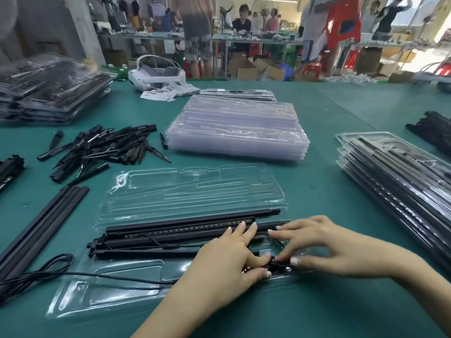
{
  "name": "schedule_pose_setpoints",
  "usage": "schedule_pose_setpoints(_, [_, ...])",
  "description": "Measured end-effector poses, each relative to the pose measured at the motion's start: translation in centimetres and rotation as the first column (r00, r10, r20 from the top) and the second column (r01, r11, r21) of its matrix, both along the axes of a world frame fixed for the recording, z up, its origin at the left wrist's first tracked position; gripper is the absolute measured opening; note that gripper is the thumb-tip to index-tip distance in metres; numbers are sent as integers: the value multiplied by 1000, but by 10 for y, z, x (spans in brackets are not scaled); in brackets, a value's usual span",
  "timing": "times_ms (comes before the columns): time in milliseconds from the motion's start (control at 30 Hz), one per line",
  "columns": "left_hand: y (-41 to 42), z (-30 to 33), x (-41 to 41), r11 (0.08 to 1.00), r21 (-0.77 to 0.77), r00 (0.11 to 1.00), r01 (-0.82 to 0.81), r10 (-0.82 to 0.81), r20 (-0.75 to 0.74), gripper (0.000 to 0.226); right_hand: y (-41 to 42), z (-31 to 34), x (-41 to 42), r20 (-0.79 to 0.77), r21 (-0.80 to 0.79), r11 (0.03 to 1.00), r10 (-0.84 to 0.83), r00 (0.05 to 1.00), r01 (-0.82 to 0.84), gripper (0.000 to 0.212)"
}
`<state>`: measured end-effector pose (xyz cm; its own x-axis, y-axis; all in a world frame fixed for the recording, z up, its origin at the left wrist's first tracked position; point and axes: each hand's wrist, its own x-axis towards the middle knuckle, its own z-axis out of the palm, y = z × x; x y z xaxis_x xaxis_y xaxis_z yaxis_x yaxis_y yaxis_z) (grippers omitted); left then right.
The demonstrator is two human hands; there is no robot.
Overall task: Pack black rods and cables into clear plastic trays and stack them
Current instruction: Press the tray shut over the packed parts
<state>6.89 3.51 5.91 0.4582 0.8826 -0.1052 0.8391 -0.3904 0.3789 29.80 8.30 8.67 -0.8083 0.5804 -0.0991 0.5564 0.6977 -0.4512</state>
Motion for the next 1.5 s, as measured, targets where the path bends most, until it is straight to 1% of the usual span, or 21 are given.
schedule_pose_setpoints(67, [1, 2, 1, 1000, -14, 1000, 4, -4, -15, 34, 17, 2, -5, -293, -31, 975, -217, 931, 218, 32])
schedule_pose_setpoints(100, [1, 3, 1, 1000, -20, 1000, 0, 0, -15, 35, 28, -1, -9, -414, -78, 916, -389, 823, 394, 38])
schedule_pose_setpoints(167, [0, 5, 3, 999, -30, 1000, -11, 11, -12, 36, 48, -8, -24, -423, -296, 737, -671, 609, 607, 53])
schedule_pose_setpoints(233, [-1, 6, 3, 1000, -24, 1000, -16, 15, -10, 36, 63, -20, -37, -375, -546, 629, -774, 510, 553, 67])
schedule_pose_setpoints(300, [-2, 6, 3, 1000, -5, 1000, -21, 21, 2, 36, 71, -23, -45, -427, -707, 560, -824, 371, 432, 75])
schedule_pose_setpoints(367, [-3, 5, 3, 999, 30, 1000, -12, 12, -2, 37, 70, -15, -48, -519, -751, 570, -821, 237, 333, 79])
schedule_pose_setpoints(400, [-3, 4, 4, 999, 53, 1000, -11, 12, -19, 38, 65, -10, -47, -590, -719, 629, -777, 218, 294, 76])
schedule_pose_setpoints(500, [-8, 3, 9, 983, 183, 990, -30, 54, -129, 37, 44, -5, -40, -781, -494, 848, -530, 329, 193, 33])
schedule_pose_setpoints(600, [-12, 1, 10, 965, 257, 989, -45, 80, -128, 38, 18, -7, -18, -804, -310, 934, -358, 475, 178, 29])
schedule_pose_setpoints(667, [-13, 1, 6, 973, 222, 995, -61, 78, -69, 37, 6, -6, 1, -727, -187, 970, -242, 642, 154, 36])
schedule_pose_setpoints(733, [-14, 3, 5, 981, 179, 997, -69, 73, -16, 38, -4, -6, 14, -546, -7, 991, -117, 830, 135, 45])
schedule_pose_setpoints(800, [-19, -1, 5, 982, 185, 999, -49, 47, 12, 42, -15, -12, 17, -368, 169, 977, -63, 928, 133, 53])
schedule_pose_setpoints(900, [-37, -2, -8, 984, 178, 1000, 21, -19, -8, 55, -24, -28, 6, -238, 379, 914, -58, 970, 147, 48])
schedule_pose_setpoints(1000, [-57, 9, -24, 971, 178, 961, 157, -108, -254, 58, -24, -32, 2, -195, 443, 884, -66, 979, 148, 42])
schedule_pose_setpoints(1067, [-70, 11, -43, 954, 164, 909, 252, -175, -379, 45, -23, -33, 4, -179, 455, 880, -61, 982, 138, 40])
schedule_pose_setpoints(1133, [-82, 28, -61, 913, 241, 927, 330, -265, -266, 47, -24, -36, 5, -176, 468, 875, -44, 983, 123, 40])
schedule_pose_setpoints(1200, [-85, 48, -77, 878, 416, 968, 238, -250, -26, 37, -26, -37, 5, -150, 510, 853, -38, 988, 111, 41])
schedule_pose_setpoints(1267, [-72, 61, -89, 935, 354, 980, 36, -102, 171, 36, -28, -36, 3, -108, 577, 810, -49, 993, 103, 42])
schedule_pose_setpoints(1333, [-49, 59, -89, 951, 294, 995, -98, 87, 51, 46, -32, -37, 1, -85, 625, 772, -81, 993, 116, 45])
schedule_pose_setpoints(1400, [-29, 30, -87, 966, 247, 973, -78, 128, -194, 48, -36, -40, -2, -83, 654, 745, -101, 991, 131, 45])
schedule_pose_setpoints(1500, [-19, -5, -86, 970, 229, 968, -84, 135, -214, 51, -46, -40, -10, -82, 652, 738, -162, 983, 176, 46])
